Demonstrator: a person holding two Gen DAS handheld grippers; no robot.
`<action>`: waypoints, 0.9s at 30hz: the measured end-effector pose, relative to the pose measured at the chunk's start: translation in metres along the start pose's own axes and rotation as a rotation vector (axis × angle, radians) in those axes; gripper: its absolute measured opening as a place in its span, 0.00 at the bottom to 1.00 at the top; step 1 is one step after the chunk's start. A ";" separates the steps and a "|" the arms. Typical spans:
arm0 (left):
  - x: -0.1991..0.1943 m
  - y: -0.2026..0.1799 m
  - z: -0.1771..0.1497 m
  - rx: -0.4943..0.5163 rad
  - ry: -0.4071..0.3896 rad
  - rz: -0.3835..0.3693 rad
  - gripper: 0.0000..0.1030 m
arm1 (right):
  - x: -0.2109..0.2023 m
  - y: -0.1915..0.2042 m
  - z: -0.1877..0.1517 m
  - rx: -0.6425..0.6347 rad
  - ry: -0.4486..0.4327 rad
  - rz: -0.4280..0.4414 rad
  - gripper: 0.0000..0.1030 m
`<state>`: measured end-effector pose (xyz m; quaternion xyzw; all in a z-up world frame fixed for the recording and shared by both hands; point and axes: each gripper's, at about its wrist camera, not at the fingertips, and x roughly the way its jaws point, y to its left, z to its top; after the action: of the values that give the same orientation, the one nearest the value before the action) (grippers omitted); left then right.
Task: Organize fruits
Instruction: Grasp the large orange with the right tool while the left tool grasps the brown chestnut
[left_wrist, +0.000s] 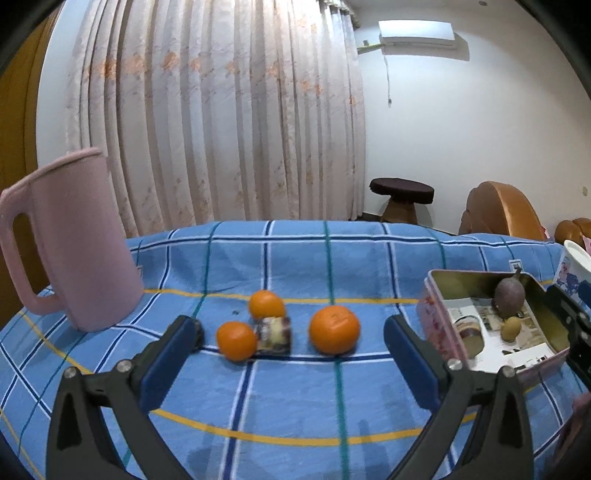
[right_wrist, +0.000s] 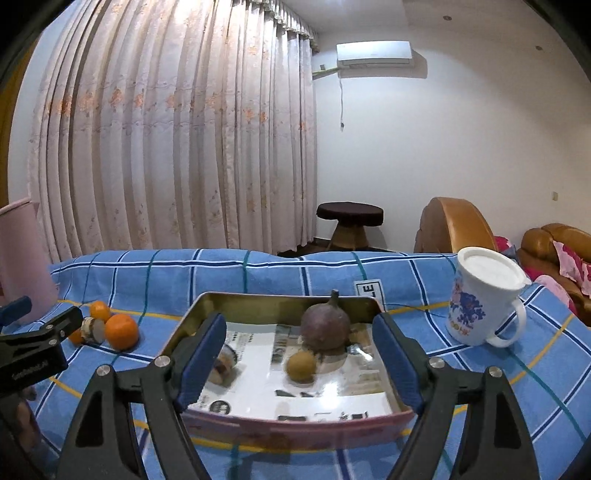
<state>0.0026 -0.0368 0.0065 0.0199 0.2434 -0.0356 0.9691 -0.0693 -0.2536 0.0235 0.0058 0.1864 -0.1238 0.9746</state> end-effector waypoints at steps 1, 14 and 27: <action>0.001 0.003 -0.001 -0.004 0.005 -0.001 1.00 | -0.001 0.003 -0.001 -0.002 0.000 0.001 0.80; 0.002 0.044 -0.004 -0.017 0.024 0.031 1.00 | -0.006 0.050 -0.005 0.016 0.036 0.070 0.80; 0.012 0.097 -0.007 -0.020 0.078 0.062 1.00 | 0.007 0.116 -0.006 -0.017 0.100 0.146 0.80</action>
<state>0.0175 0.0593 -0.0036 0.0192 0.2805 -0.0021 0.9597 -0.0374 -0.1427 0.0114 0.0174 0.2350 -0.0505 0.9705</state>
